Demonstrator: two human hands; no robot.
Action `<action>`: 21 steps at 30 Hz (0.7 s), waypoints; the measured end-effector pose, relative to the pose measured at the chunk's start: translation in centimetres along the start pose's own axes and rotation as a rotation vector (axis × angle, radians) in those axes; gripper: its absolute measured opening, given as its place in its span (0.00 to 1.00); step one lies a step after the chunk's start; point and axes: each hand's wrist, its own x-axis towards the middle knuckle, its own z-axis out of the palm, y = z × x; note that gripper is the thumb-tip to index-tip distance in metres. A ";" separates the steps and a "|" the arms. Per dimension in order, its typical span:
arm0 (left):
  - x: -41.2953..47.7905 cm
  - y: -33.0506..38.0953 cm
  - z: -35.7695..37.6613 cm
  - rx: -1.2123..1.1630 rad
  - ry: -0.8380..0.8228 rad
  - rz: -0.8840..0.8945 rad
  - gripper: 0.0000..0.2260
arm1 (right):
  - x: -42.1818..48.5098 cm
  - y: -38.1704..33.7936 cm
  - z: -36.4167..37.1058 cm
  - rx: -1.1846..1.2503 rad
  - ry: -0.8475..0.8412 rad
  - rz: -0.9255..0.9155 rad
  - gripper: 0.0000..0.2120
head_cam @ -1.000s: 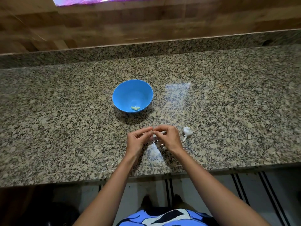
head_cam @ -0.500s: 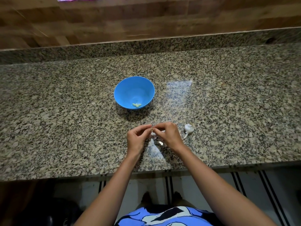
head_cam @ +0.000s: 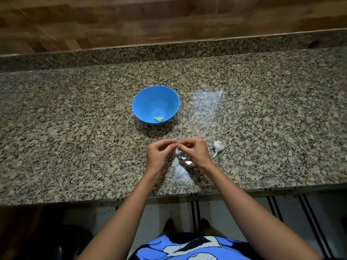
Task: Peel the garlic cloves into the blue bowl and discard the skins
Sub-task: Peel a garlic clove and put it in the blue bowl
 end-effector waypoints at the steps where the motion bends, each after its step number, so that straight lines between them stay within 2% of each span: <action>1: 0.0 0.1 0.0 0.001 -0.005 -0.003 0.07 | -0.1 -0.1 0.0 0.009 -0.002 0.004 0.02; 5: 0.1 0.1 -0.2 0.084 -0.068 0.048 0.08 | -0.1 -0.5 -0.1 0.068 -0.003 0.046 0.06; 11: 0.3 0.6 -0.4 0.132 -0.061 0.084 0.07 | -0.2 -0.6 -0.2 0.052 -0.061 -0.001 0.04; 16: -0.1 1.3 0.2 -0.095 -0.016 -0.050 0.07 | -0.5 -0.4 0.4 -0.101 0.097 -0.096 0.05; 21: -0.1 1.2 0.6 -0.083 0.004 -0.055 0.07 | -0.9 0.1 0.8 -0.233 0.212 -0.140 0.07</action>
